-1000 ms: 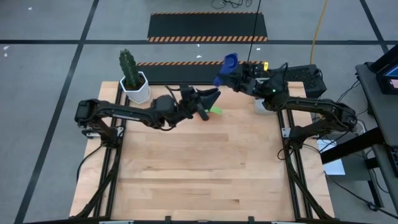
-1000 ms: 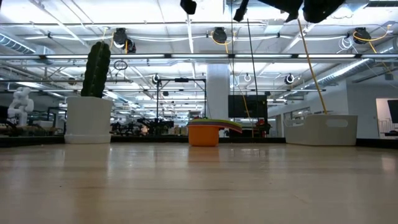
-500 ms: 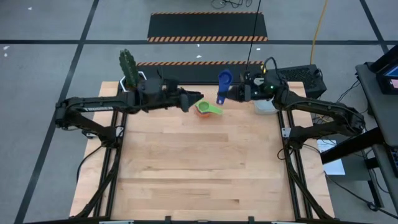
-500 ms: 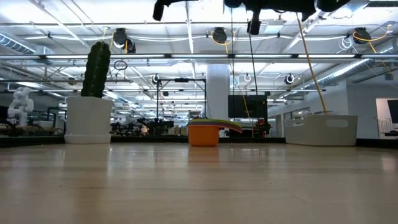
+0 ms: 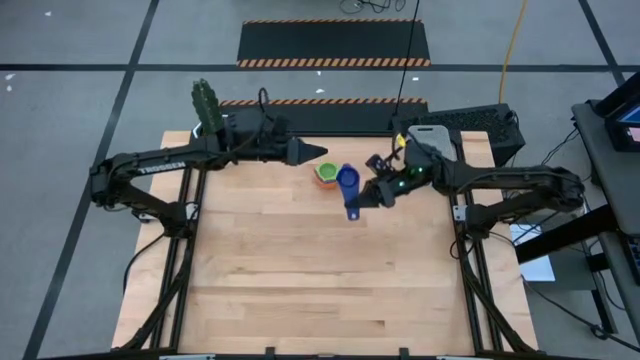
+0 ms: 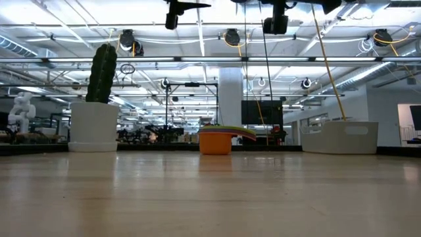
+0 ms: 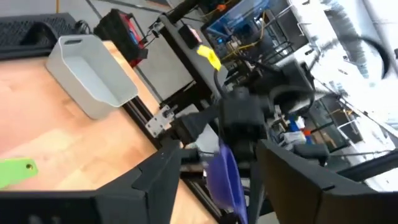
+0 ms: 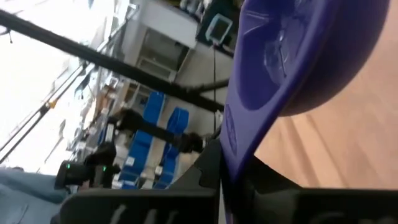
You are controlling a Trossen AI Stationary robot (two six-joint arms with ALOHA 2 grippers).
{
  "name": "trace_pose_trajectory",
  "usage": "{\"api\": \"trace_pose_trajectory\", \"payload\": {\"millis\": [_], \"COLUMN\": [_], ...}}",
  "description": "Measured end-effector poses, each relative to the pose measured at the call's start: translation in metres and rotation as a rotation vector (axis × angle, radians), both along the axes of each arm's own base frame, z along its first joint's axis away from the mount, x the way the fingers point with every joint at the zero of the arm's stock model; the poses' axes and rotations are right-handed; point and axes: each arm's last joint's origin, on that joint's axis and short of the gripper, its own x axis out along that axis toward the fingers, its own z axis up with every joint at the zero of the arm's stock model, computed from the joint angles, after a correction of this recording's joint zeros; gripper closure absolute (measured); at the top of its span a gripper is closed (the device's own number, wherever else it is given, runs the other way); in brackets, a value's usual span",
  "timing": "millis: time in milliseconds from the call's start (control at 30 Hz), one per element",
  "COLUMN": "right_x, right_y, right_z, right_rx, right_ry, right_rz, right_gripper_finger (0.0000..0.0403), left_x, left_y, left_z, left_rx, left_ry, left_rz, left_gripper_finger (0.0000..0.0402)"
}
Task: Nest measuring cups in basket
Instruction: Stack the dark blue measuring cup on top of the green measuring cup
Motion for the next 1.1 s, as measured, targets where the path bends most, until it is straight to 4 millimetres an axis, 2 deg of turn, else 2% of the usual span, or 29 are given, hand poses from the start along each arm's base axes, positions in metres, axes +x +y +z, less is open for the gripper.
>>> {"api": "trace_pose_trajectory", "payload": {"millis": [100,300,533,700,1100], "right_x": [0.005,0.014,0.019,0.019,0.018], "right_y": [0.009,0.016,0.016,0.015,0.008], "right_z": [-0.004,-0.012,-0.016,-0.017,-0.017], "right_rx": [0.012,0.027,0.033,0.03,0.021], "right_ry": [0.02,0.044,0.047,0.055,0.047], "right_rz": [0.031,0.034,0.036,0.036,0.051], "right_gripper_finger": [0.0403,0.0403,0.0403,0.0403,0.0403], "left_x": [0.005,0.022,0.037,0.04,0.047], "left_y": [0.002,-0.001,-0.011,-0.01,-0.001], "left_z": [-0.005,-0.023,-0.037,-0.039,-0.04], "left_rx": [-0.068,-0.183,-0.193,-0.194,-0.199], "left_ry": [0.011,0.057,0.092,0.09,0.024], "left_rz": [-0.022,-0.175,-0.239,-0.246,-0.26], "left_gripper_finger": [0.0158,0.0099,0.0087,0.0127,0.0283]}}
